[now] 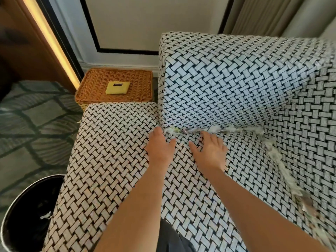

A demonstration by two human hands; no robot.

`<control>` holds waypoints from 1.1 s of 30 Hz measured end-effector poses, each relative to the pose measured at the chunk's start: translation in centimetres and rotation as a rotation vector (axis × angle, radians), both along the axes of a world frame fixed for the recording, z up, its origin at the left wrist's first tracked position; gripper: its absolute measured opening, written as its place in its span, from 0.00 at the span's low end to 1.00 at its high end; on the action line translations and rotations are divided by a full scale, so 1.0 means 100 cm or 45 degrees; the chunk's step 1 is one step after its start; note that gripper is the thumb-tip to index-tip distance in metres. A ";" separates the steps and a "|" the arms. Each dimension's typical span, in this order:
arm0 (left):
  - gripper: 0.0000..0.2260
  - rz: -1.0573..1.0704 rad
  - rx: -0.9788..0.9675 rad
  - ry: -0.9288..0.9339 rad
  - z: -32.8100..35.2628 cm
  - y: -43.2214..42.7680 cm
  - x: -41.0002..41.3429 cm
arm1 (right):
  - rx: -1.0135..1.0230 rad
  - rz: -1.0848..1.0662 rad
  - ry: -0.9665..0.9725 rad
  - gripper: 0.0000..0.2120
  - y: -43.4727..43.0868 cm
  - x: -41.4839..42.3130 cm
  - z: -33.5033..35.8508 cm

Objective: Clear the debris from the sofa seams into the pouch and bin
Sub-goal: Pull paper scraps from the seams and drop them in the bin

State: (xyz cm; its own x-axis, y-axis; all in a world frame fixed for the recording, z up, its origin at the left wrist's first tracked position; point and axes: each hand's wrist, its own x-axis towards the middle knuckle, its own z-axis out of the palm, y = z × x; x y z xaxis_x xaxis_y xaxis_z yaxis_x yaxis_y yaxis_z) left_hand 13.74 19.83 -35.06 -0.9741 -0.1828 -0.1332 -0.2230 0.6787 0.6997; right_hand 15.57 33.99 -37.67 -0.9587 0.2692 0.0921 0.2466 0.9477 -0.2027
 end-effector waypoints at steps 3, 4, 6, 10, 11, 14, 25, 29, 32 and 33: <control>0.25 0.022 -0.263 0.057 -0.012 0.012 -0.008 | 0.067 -0.032 -0.035 0.34 -0.003 -0.014 -0.002; 0.25 0.039 -0.296 0.075 -0.013 0.015 -0.010 | 0.066 -0.046 -0.036 0.35 -0.004 -0.018 -0.002; 0.25 0.045 -0.377 0.104 -0.017 0.020 -0.015 | 0.068 -0.082 -0.033 0.36 -0.005 -0.025 -0.003; 0.20 -0.014 -0.512 0.128 -0.019 0.025 -0.020 | 0.091 -0.121 -0.006 0.33 -0.008 -0.034 0.000; 0.20 -0.016 -0.537 0.116 -0.019 0.026 -0.021 | 0.083 -0.129 -0.008 0.32 -0.010 -0.037 0.001; 0.20 -0.028 -0.615 0.053 -0.018 0.031 -0.023 | 0.046 -0.162 -0.032 0.29 -0.013 -0.045 0.003; 0.20 -0.039 -0.598 -0.180 -0.011 0.037 -0.033 | -0.073 -0.206 -0.121 0.15 -0.016 -0.058 0.007; 0.18 -0.030 -0.529 -0.329 -0.003 0.040 -0.039 | -0.106 -0.193 -0.127 0.13 -0.016 -0.057 0.010; 0.14 0.077 -0.446 -0.386 0.001 0.048 -0.043 | -0.111 -0.191 -0.119 0.12 -0.016 -0.057 0.012; 0.14 0.116 -0.436 -0.393 0.001 0.051 -0.044 | -0.120 -0.188 -0.120 0.11 -0.016 -0.057 0.011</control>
